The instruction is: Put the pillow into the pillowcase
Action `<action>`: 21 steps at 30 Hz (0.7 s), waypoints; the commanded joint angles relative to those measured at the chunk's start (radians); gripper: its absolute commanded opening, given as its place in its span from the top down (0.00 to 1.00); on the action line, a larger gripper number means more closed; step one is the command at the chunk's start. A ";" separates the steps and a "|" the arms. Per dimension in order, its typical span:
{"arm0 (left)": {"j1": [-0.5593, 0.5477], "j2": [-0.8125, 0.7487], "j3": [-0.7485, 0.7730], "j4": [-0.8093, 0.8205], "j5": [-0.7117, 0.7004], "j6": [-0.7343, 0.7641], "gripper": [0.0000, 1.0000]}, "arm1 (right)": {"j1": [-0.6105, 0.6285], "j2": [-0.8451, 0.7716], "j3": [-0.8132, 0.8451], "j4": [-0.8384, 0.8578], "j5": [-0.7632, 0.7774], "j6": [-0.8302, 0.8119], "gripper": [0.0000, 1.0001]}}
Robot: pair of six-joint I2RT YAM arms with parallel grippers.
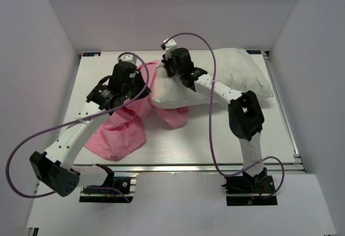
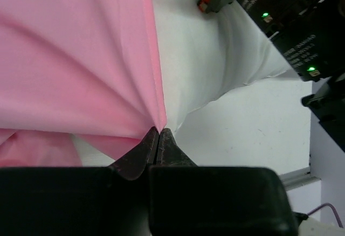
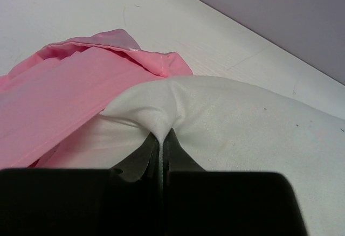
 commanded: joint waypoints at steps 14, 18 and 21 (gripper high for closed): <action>-0.006 0.053 -0.058 0.130 0.215 -0.062 1.00 | -0.121 -0.165 -0.037 -0.201 -0.621 -0.112 0.16; 0.002 0.056 -0.109 0.196 0.199 -0.098 1.00 | -0.252 -0.378 -0.126 -0.296 -0.863 -0.272 0.11; 0.008 0.070 -0.101 0.199 0.214 -0.093 1.00 | -0.319 -0.519 -0.146 -0.553 -1.061 -0.662 0.11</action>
